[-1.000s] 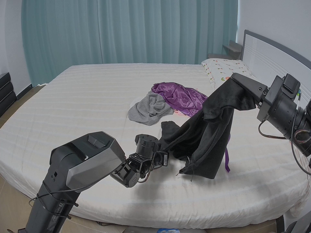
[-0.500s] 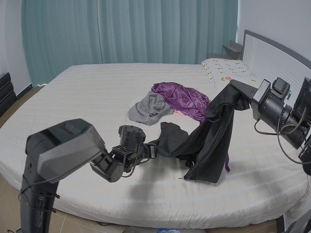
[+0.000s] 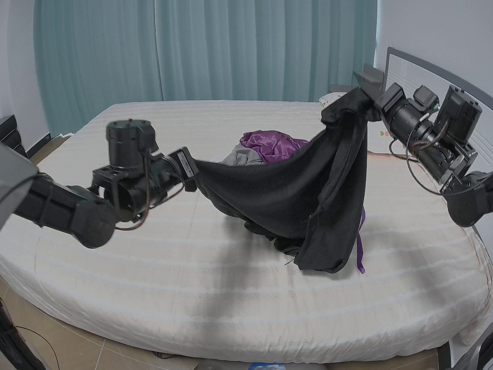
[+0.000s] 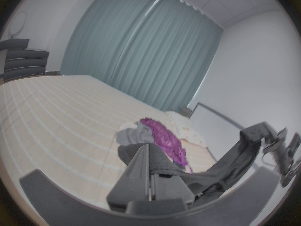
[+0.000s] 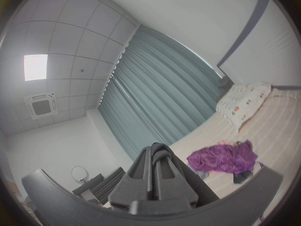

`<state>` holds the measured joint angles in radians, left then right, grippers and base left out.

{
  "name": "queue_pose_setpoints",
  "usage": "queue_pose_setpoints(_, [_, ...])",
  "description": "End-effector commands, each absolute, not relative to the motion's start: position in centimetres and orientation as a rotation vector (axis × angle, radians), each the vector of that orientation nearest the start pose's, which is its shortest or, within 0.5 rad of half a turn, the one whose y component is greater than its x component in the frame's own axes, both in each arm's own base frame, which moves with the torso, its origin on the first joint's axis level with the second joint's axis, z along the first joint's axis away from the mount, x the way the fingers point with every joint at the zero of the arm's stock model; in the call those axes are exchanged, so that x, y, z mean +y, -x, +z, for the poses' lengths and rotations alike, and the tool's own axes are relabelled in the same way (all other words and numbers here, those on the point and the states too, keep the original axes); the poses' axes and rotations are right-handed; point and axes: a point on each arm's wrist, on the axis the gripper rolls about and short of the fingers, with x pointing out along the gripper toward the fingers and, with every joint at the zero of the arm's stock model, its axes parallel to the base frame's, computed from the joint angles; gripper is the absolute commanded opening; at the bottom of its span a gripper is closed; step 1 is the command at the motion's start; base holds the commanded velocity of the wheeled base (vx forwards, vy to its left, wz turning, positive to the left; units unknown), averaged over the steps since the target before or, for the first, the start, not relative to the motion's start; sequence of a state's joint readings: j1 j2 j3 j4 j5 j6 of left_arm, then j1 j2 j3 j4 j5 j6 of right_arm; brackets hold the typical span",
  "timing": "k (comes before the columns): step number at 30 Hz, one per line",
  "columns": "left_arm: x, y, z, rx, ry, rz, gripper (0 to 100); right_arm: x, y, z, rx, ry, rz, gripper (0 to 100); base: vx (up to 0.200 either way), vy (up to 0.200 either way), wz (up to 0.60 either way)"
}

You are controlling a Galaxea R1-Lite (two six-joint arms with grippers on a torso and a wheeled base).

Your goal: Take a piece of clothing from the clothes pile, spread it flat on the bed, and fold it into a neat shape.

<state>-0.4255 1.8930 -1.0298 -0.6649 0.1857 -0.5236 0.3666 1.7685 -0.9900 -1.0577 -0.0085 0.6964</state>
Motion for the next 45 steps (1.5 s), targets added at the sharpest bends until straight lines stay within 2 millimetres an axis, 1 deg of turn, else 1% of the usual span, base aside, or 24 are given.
queue_pose_setpoints(1, [-10.6, -28.8, 25.4, 0.050, 0.573, -0.162, 0, 11.5, -31.4, 28.4, -0.266, -0.698, 0.452, 0, 0.000, 0.000, 0.00])
queue_pose_setpoints(3, [-10.2, -28.5, 24.7, 0.074, 0.625, -0.148, 0, 11.6, -31.0, 26.6, -0.192, -0.679, 0.482, 0, 0.000, 0.000, 0.00])
queue_pose_setpoints(5, [-10.4, -28.2, 23.3, 0.127, 0.666, -0.137, 0, 11.7, -30.8, 23.4, -0.071, -0.656, 0.487, 0, 0.000, 0.000, 0.00])
queue_pose_setpoints(6, [-10.4, -28.1, 22.5, 0.156, 0.678, -0.132, 0, 11.8, -30.6, 22.2, -0.024, -0.652, 0.487, 0, 0.000, 0.000, 0.00])
queue_pose_setpoints(7, [-10.4, -28.0, 22.2, 0.167, 0.680, -0.133, 0, 11.8, -30.6, 21.7, -0.005, -0.653, 0.488, 0, 0.000, 0.000, 0.00])
queue_pose_setpoints(8, [-10.9, -27.8, 20.7, 0.228, 0.673, -0.140, 0, 12.2, -30.3, 19.6, 0.066, -0.660, 0.482, 0, 0.000, 0.000, 0.00])
queue_pose_setpoints(10, [-11.6, -27.7, 19.5, 0.277, 0.664, -0.156, 0, 12.3, -30.3, 18.3, 0.099, -0.666, 0.475, 0, 0.000, 0.000, 0.00])
queue_pose_setpoints(11, [-12.0, -27.5, 18.2, 0.329, 0.650, -0.162, 0, 12.5, -30.4, 16.9, 0.123, -0.677, 0.471, 0, 0.000, 0.000, 0.00])
queue_pose_setpoints(13, [-13.1, -27.0, 16.3, 0.405, 0.644, -0.174, 0, 13.1, -30.4, 15.6, 0.127, -0.691, 0.482, 0, 0.000, 0.000, 0.00])
queue_pose_setpoints(14, [-13.1, -27.0, 16.3, 0.405, 0.644, -0.174, 0, 13.1, -30.4, 15.6, 0.127, -0.691, 0.482, 0, 0.000, 0.000, 0.00])
queue_pose_setpoints(16, [-13.9, -26.9, 14.4, 0.466, 0.664, -0.185, 0, 13.7, -30.2, 13.4, 0.152, -0.706, 0.478, 0, 0.000, 0.000, 0.00])
queue_pose_setpoints(21, [-13.5, -26.5, 12.9, 0.468, 0.685, -0.208, 0, 13.4, -29.5, 11.0, 0.228, -0.712, 0.448, 0, 0.000, 0.000, 0.00])
queue_pose_setpoints(22, [-13.5, -26.5, 12.9, 0.468, 0.685, -0.208, 0, 13.4, -29.5, 11.0, 0.228, -0.712, 0.448, 0, 0.000, 0.000, 0.00])
queue_pose_setpoints(23, [-13.3, -26.0, 12.4, 0.490, 0.689, -0.237, 0, 13.4, -29.6, 10.4, 0.247, -0.730, 0.430, 0, 0.000, 0.000, 0.00])
queue_pose_setpoints(24, [-13.1, -25.7, 12.2, 0.501, 0.687, -0.240, 0, 13.3, -29.5, 10.2, 0.253, -0.740, 0.421, 0, 0.000, 0.000, 0.00])
queue_pose_setpoints(28, [-12.8, -24.7, 11.2, 0.546, 0.668, -0.237, 0, 12.8, -28.2, 9.8, 0.280, -0.746, 0.406, 0, 0.000, 0.000, 0.00])
queue_pose_setpoints(31, [-12.4, -23.9, 10.8, 0.553, 0.672, -0.245, 0, 13.1, -27.7, 9.8, 0.289, -0.745, 0.415, 0, 0.000, 0.000, 0.00])
queue_pose_setpoints(40, [-12.3, -24.0, 9.6, 0.563, 0.671, -0.240, 0, 12.8, -26.9, 10.0, 0.294, -0.748, 0.417, 0, 0.000, 0.000, 0.00])
queue_pose_setpoints(45, [-12.0, -23.8, 9.2, 0.580, 0.674, -0.224, 0, 12.9, -25.9, 10.9, 0.280, -0.749, 0.441, 0, -0.200, 0.000, 0.00])
